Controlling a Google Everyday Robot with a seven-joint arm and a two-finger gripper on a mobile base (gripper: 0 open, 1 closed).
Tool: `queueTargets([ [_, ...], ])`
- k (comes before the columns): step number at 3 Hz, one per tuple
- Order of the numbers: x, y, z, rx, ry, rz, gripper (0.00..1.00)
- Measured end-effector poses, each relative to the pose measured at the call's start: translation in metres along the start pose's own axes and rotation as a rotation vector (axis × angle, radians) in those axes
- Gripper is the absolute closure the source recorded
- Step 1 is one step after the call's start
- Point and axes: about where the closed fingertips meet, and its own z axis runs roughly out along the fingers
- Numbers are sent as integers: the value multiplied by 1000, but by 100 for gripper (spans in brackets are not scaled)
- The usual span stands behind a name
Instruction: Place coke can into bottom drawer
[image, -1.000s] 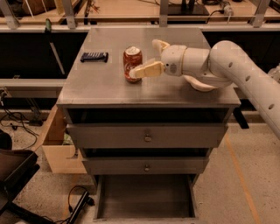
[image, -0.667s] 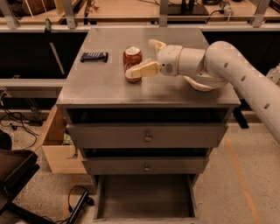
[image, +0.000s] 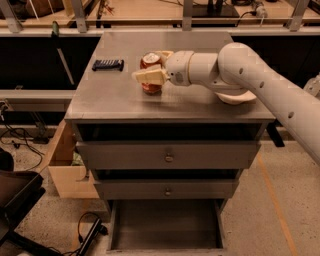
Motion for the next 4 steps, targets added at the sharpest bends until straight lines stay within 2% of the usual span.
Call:
queueTargets([
  [2, -1, 3, 4, -8, -1, 1, 88],
  [3, -7, 6, 4, -15, 1, -13, 100],
  [4, -29, 28, -12, -8, 4, -66, 100],
])
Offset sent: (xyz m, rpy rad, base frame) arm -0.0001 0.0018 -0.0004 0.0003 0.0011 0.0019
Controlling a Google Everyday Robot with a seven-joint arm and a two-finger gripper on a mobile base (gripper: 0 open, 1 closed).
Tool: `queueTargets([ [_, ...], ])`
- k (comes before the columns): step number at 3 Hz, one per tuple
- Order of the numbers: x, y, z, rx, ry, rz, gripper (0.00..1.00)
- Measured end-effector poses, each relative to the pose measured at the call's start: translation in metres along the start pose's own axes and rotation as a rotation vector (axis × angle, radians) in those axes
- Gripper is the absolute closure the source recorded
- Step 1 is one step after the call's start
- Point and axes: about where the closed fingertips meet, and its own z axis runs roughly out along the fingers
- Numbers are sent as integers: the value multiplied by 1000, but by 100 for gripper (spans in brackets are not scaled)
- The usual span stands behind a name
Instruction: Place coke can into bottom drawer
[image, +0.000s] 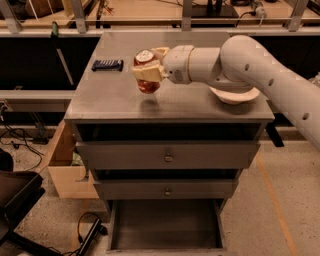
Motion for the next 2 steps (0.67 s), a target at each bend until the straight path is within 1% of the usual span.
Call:
queueTargets([
  [1, -40, 49, -30, -2, -14, -84, 100],
  [2, -65, 127, -66, -65, -27, -153, 100],
])
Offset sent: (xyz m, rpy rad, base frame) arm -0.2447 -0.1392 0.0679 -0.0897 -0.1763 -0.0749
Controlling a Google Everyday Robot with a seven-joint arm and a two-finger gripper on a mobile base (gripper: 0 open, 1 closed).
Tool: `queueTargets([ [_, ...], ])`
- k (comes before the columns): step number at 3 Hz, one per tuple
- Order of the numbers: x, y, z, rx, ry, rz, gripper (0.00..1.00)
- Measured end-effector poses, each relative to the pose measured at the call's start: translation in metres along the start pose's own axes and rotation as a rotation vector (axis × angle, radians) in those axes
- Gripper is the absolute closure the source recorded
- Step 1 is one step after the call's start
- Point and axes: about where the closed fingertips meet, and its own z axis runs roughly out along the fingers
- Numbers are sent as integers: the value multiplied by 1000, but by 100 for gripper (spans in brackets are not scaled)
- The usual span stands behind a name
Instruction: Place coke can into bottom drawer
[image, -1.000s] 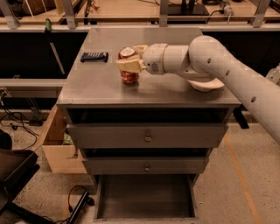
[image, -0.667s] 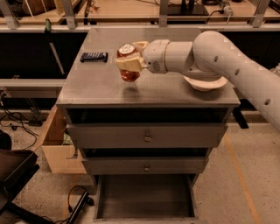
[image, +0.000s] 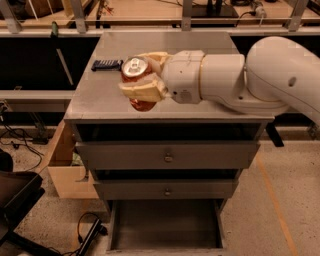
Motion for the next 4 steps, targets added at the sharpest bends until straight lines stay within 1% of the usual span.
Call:
queueTargets([
  [1, 4, 61, -39, -57, -8, -14, 100],
  [2, 57, 78, -116, 29, 63, 67, 100],
  [3, 119, 81, -186, 138, 140, 155, 100],
  [4, 164, 78, -225, 197, 201, 193, 100],
])
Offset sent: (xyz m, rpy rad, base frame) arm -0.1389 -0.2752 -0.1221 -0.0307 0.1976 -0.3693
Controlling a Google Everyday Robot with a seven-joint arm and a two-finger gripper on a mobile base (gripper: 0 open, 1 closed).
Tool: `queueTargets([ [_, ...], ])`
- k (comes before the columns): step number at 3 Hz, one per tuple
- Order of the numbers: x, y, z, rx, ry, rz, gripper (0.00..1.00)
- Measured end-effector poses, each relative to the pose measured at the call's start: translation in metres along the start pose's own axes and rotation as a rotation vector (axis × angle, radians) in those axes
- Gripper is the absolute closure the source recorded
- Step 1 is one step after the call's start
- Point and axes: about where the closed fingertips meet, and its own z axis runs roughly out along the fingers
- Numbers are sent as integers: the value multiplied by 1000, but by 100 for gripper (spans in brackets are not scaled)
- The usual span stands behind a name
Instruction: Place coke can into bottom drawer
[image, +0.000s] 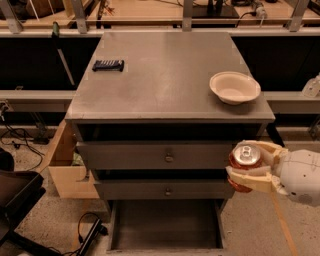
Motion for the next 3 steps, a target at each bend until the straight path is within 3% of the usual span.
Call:
queueTargets([
  [1, 0, 0, 0, 0, 0, 0, 100],
  [2, 29, 13, 15, -26, -3, 65, 100],
  [3, 93, 45, 41, -55, -39, 190, 100],
])
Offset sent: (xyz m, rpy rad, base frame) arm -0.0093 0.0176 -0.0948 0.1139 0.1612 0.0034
